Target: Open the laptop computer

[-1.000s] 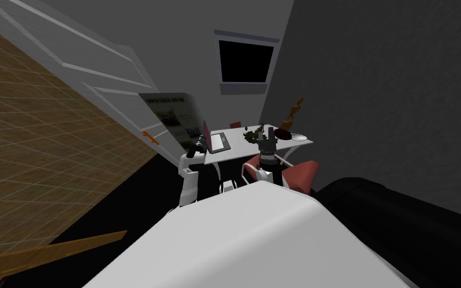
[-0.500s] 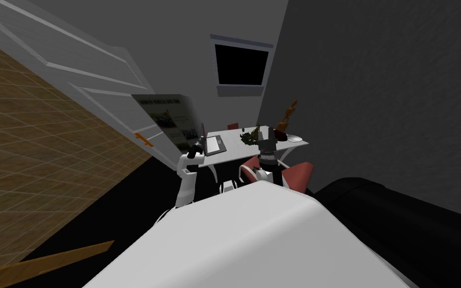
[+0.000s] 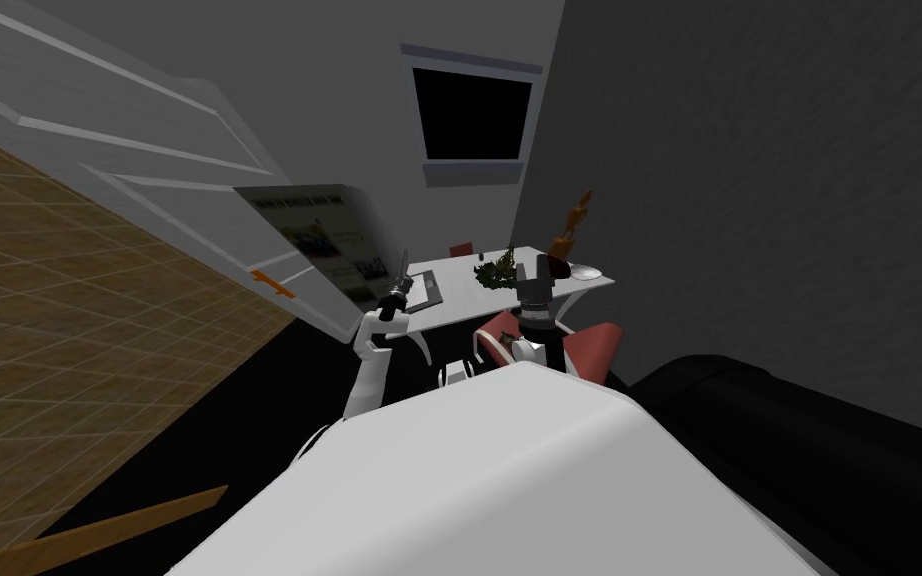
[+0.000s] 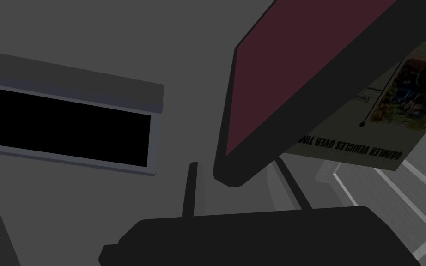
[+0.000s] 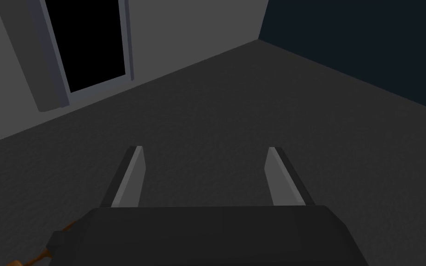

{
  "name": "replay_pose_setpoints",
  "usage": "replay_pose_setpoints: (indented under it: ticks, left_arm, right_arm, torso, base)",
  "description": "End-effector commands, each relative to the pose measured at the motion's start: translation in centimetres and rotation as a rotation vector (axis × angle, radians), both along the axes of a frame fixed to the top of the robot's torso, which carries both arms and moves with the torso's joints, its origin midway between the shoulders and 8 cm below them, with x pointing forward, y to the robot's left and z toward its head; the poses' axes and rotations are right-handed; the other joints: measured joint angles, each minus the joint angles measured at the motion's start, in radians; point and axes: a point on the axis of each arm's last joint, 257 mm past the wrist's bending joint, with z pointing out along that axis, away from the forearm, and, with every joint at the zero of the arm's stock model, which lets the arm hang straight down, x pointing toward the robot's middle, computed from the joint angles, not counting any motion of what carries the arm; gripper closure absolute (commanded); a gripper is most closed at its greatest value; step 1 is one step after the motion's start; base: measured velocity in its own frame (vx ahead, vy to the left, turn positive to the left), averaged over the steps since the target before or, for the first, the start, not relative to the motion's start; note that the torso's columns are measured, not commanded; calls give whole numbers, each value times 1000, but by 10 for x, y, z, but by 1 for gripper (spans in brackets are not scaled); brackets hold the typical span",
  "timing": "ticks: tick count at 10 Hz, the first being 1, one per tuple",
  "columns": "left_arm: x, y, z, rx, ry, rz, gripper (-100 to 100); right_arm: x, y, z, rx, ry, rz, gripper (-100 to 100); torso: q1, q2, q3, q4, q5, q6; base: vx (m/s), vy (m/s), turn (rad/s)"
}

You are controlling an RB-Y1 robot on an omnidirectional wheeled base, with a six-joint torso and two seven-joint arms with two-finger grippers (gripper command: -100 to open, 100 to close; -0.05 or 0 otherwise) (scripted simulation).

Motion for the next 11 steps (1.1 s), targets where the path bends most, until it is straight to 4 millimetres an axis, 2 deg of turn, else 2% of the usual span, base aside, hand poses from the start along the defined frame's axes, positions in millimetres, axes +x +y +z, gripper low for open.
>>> replay_pose_setpoints:
  ticks: [1,8,9,11]
  left_arm:
    - [-1,9,-14,32,21,14,100]
    - [-1,9,-14,32,21,14,100]
    - [-2,9,-21,108,15,9,100]
    - [-3,10,-26,134,18,9,100]
  right_arm:
    - [0,0,0,0,0,0,0]
    - [0,0,0,0,0,0,0]
    - [0,0,0,0,0,0,0]
    - [0,0,0,0,0,0,0]
  torso:
    - [0,-1,-1,0,0,-1]
    - [-11,-5,-4,-2,-3,5]
    - [-10,-5,-3,-1,-3,5]
    - [-7,-3,-2,-2,-2,2]
  base:
    - [0,0,0]
    - [-1,-1,2]
    - [-9,-8,30]
    - [-15,-15,52]
